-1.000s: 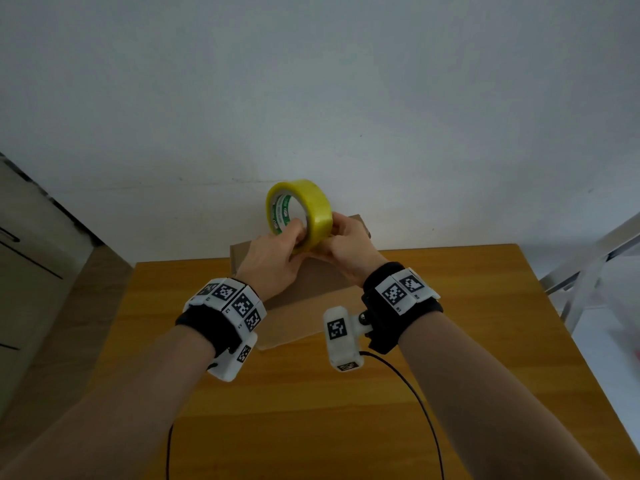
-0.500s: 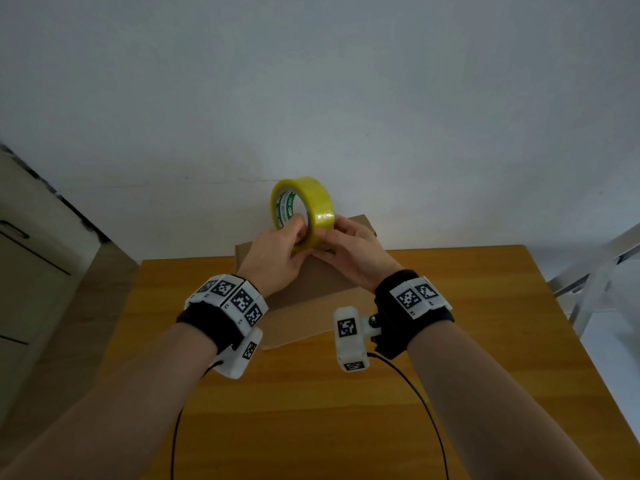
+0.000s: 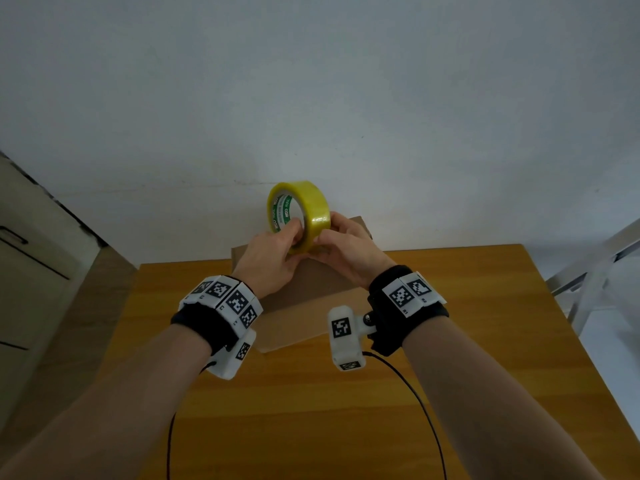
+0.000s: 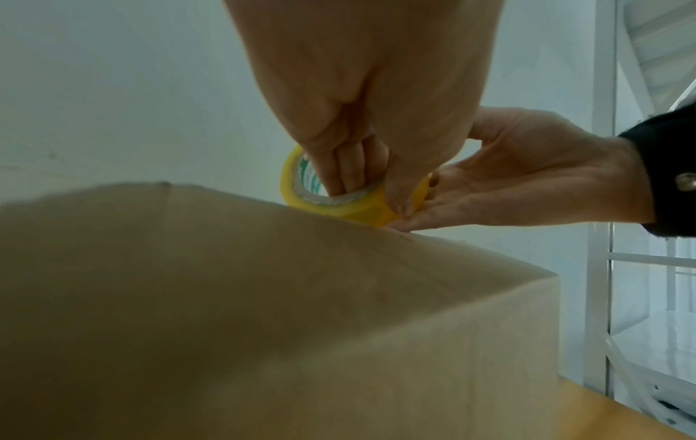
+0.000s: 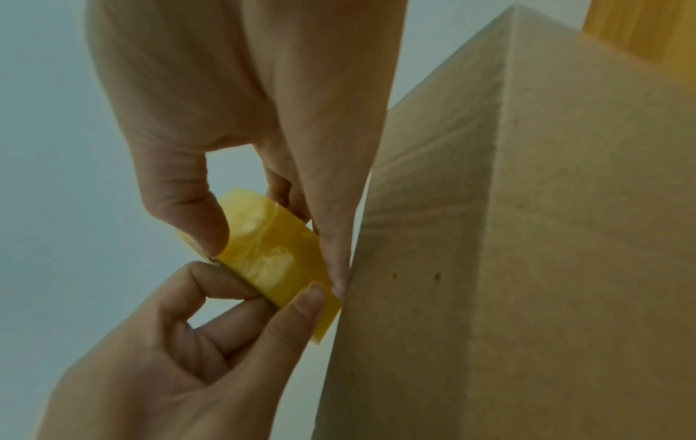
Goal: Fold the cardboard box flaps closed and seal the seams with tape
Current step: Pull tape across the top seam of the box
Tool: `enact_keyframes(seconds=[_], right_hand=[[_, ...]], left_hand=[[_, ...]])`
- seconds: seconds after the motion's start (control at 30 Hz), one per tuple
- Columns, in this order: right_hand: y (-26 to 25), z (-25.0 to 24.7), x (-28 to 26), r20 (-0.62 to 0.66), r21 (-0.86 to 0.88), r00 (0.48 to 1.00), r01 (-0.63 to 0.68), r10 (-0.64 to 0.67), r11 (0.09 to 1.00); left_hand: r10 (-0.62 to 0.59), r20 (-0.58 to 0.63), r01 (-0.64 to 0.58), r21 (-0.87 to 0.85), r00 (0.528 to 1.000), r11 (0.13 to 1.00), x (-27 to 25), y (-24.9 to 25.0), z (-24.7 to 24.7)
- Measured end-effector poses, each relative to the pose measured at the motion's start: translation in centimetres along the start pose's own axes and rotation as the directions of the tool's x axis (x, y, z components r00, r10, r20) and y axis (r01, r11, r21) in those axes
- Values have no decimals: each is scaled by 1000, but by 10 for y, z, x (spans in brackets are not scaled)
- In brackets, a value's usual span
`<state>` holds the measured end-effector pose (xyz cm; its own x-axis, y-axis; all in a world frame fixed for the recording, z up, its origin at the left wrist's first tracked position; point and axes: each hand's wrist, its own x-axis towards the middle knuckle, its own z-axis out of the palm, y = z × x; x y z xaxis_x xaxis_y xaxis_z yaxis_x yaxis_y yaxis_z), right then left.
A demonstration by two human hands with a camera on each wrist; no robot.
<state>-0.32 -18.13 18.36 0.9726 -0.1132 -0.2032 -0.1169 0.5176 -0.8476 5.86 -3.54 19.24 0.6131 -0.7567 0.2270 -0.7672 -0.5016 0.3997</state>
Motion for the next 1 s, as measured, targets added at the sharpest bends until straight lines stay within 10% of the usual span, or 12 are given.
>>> enact_keyframes(seconds=[0.8, 1.0], right_hand=[[2, -2, -9, 21, 57, 1000, 18, -20, 998], [2, 3, -12, -246, -154, 955, 130, -165, 979]], left_hand=[[-24, 21, 26, -93, 999, 995, -3, 2, -13], [7, -10, -8, -108, 1000, 994, -2, 2, -17]])
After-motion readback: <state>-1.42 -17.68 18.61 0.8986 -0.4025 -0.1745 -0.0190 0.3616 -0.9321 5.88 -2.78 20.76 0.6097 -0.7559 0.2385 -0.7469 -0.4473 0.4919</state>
